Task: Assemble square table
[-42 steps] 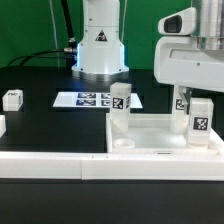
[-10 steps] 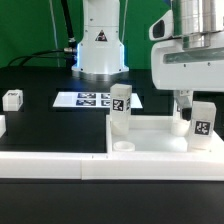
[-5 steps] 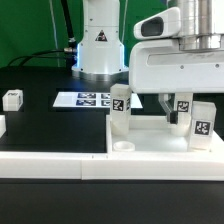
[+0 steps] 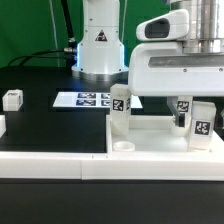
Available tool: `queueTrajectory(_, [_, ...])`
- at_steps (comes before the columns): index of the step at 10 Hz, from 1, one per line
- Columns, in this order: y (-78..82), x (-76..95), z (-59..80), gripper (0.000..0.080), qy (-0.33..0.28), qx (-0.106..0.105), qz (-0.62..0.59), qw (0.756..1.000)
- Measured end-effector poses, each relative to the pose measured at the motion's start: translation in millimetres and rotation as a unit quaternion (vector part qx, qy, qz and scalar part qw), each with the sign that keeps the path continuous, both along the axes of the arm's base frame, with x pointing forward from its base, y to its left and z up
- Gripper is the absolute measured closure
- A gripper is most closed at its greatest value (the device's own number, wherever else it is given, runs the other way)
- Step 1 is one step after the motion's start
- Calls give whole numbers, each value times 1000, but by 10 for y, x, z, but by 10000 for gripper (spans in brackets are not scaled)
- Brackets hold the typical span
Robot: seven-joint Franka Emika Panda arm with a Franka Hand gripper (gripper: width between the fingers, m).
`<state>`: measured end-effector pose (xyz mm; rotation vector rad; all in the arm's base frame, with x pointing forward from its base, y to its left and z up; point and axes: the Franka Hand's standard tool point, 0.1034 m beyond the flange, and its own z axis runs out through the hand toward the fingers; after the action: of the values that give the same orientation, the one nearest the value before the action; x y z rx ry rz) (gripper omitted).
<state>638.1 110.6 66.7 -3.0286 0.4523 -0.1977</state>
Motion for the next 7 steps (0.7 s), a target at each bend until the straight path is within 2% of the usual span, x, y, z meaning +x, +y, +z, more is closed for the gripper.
queueTrajectory(1, [-4,-2,-3,512,3,8,-53,999])
queueTrajectory(3, [-29,-10,-5,511,12,19,-142,990])
queueTrajectory(4, [-49,-13,9,511,31,26,-224,974])
queueTrajectory(6, [-66,-50,-6,511,57,34,-414,908])
queueTrajectory(7, [-77,-56,-27,511,74,37,-499,862])
